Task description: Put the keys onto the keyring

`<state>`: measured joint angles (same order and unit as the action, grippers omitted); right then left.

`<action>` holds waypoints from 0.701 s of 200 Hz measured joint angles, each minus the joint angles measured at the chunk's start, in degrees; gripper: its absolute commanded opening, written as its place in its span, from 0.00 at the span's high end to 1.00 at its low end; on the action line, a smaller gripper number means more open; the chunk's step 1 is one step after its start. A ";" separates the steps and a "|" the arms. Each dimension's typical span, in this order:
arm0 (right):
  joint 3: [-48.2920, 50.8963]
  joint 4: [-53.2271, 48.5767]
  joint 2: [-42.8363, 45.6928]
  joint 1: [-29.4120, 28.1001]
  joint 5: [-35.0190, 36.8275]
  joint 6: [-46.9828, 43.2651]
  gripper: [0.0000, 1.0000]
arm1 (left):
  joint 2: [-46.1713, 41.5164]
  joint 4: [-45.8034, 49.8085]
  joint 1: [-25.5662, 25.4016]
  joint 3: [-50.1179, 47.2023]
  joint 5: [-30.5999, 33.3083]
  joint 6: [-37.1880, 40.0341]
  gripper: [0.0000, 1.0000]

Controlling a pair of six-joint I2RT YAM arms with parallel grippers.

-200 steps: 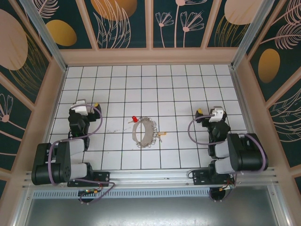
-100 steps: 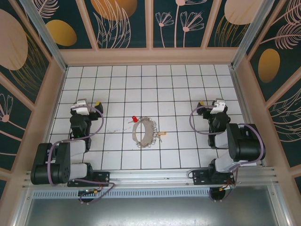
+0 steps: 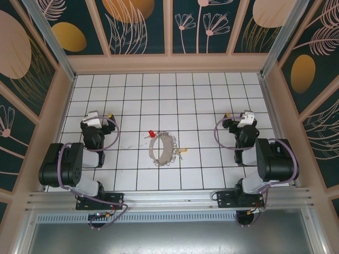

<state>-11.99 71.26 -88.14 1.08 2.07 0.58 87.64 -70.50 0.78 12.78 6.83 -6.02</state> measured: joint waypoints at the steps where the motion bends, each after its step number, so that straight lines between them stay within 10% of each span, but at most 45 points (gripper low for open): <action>1: -0.02 -0.02 0.00 0.00 0.00 0.00 0.01 | 0.00 0.00 0.00 -0.02 0.00 0.00 0.01; 140: -0.90 -1.70 0.00 0.66 -1.27 0.00 0.01 | 0.00 -0.04 0.00 0.00 0.15 0.00 0.01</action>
<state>-12.88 69.56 -88.14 1.74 0.80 0.58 87.64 -70.54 0.78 12.78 6.98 -6.02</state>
